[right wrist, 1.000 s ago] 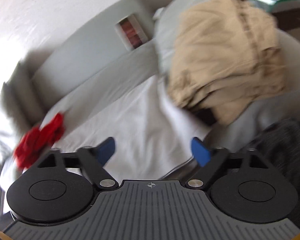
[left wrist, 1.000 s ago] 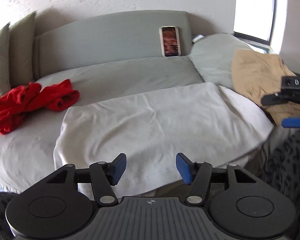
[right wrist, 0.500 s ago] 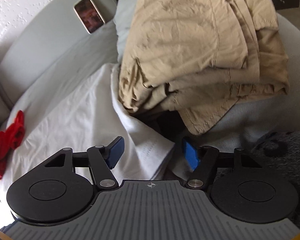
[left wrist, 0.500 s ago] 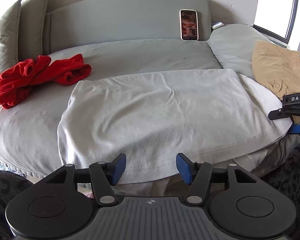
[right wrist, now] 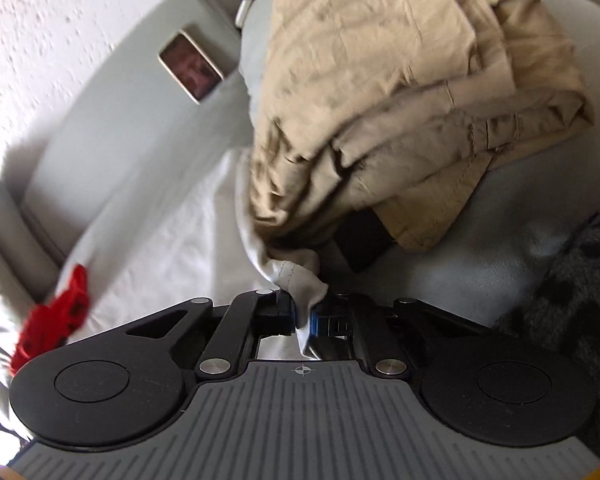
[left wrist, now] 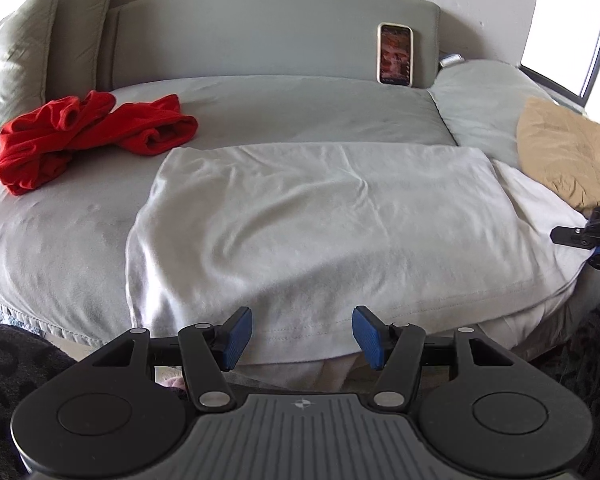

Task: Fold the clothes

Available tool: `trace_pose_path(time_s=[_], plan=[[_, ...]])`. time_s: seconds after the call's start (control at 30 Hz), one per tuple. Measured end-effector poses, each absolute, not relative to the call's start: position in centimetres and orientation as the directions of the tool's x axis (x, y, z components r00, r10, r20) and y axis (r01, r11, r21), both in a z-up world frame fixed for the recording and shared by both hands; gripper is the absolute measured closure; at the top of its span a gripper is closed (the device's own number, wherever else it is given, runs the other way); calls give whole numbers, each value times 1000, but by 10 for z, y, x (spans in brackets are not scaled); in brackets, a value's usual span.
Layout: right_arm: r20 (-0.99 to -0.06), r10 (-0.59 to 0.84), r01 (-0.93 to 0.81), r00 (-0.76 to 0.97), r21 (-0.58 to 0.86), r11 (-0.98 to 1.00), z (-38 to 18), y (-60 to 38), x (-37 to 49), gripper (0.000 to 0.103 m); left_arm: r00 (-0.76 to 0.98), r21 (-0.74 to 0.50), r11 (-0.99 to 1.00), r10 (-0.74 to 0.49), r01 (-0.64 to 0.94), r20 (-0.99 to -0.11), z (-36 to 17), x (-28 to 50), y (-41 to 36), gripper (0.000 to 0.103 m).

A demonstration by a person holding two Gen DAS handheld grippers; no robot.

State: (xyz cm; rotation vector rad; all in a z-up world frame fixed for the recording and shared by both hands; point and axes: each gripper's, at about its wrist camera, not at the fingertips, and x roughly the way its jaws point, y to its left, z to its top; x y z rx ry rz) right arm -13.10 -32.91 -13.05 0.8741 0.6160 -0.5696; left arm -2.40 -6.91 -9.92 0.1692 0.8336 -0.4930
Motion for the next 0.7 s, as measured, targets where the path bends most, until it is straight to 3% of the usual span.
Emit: trace_pose_path(time_s=[0.33,0.57,0.7], plan=[[-604,-254,469,755,228,853,-49,-224,-58,97,685,-184,938,-341,294,-644,-52,2,5,46],[-588,-34,152,808,152,977,-54,-110,-2,97,762,-256,963,-227,83,-607,-33,13,75,46],[-696,80,-6,713,107,994,-95,-53,12,97,748,-287,958,-208,24,-631,-41,19,92,46]])
